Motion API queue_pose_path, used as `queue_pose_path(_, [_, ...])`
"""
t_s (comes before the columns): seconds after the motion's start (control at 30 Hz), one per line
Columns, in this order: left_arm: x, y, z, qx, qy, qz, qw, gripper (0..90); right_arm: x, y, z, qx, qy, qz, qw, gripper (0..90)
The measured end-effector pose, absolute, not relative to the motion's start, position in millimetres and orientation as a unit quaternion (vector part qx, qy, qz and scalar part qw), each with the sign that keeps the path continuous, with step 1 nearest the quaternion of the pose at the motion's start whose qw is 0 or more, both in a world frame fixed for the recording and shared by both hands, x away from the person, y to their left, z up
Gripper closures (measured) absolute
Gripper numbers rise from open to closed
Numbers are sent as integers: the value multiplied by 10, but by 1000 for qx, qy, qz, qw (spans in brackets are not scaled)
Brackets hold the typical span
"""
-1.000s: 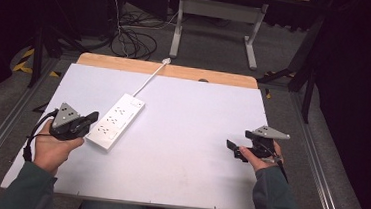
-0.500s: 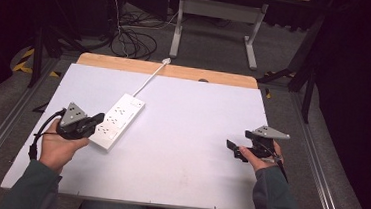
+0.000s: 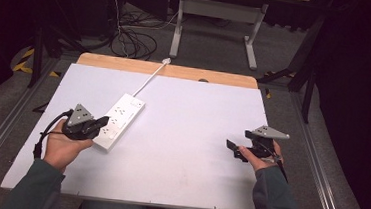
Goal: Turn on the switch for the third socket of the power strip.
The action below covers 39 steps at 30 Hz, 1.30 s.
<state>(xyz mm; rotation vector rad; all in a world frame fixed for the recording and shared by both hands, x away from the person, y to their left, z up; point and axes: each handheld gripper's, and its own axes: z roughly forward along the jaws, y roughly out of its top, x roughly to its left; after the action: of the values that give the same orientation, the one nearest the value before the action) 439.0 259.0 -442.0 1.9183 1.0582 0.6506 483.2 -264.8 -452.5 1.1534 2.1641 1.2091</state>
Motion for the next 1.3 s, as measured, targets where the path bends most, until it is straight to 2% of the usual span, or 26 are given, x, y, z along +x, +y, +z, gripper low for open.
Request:
queue_pose_path(0.9, [4579, 2376, -4620, 820, 406, 216, 340, 899, 4826, -2649, -4519, 413, 775, 433, 204, 137])
queue_pose_path(1.3, [4594, 2355, -4648, 826, 406, 211, 329, 899, 4824, -2648, -4518, 413, 775, 433, 204, 138])
